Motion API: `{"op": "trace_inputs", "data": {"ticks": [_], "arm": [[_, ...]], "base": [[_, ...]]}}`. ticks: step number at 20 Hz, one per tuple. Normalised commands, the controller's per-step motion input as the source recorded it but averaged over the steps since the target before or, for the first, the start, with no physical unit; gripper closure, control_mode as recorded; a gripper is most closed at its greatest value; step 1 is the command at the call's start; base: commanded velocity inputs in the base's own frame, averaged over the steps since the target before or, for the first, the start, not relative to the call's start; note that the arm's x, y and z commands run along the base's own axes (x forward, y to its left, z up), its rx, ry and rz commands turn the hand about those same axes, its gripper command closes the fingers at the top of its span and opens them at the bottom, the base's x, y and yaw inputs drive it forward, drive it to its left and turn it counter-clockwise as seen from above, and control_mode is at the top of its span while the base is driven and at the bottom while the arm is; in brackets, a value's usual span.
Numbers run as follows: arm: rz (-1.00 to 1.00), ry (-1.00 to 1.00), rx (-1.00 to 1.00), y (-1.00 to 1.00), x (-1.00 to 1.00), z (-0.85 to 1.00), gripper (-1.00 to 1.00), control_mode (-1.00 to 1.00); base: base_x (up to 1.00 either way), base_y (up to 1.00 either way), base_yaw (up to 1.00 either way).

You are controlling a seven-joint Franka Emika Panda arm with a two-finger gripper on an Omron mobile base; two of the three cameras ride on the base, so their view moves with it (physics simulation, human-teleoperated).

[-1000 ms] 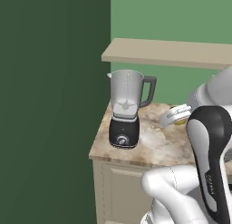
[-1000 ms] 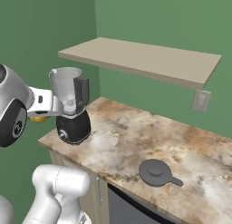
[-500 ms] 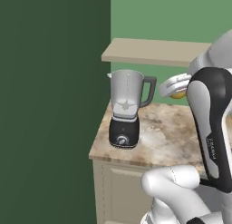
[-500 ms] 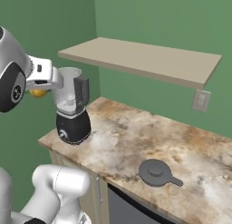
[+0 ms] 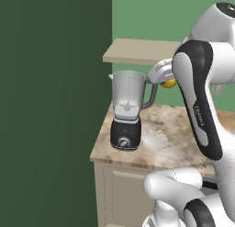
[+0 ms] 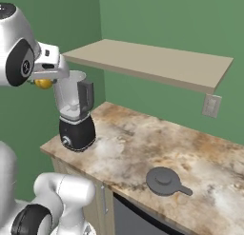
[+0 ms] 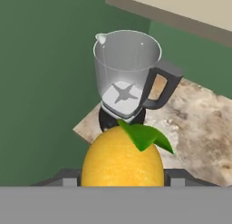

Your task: Grab the onion and lemon from the fridge, place them in the blender, close the lid, and turn on the blender to create a marinade.

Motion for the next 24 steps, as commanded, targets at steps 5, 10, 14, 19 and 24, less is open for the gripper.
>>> {"op": "trace_inputs", "data": {"ticks": [5, 10, 14, 19, 24], "arm": [[0.05, 0.02, 0.0, 0.14, 0.54, -0.03, 1.0, -1.0], [0.1, 0.0, 0.0, 0.05, 0.5, -0.17, 1.0, -1.0], [0.11, 0.0, 0.0, 0.0, 0.51, -0.29, 1.0, -1.0], [0.11, 0.0, 0.0, 0.0, 0.53, -0.31, 1.0, -1.0], [0.1, 0.0, 0.0, 0.0, 0.53, -0.16, 1.0, -1.0]], "base": [[0.0, 0.0, 0.0], [0.0, 0.0, 0.0], [0.0, 0.0, 0.0], [0.0, 0.0, 0.0], [0.0, 0.0, 0.0]]}}
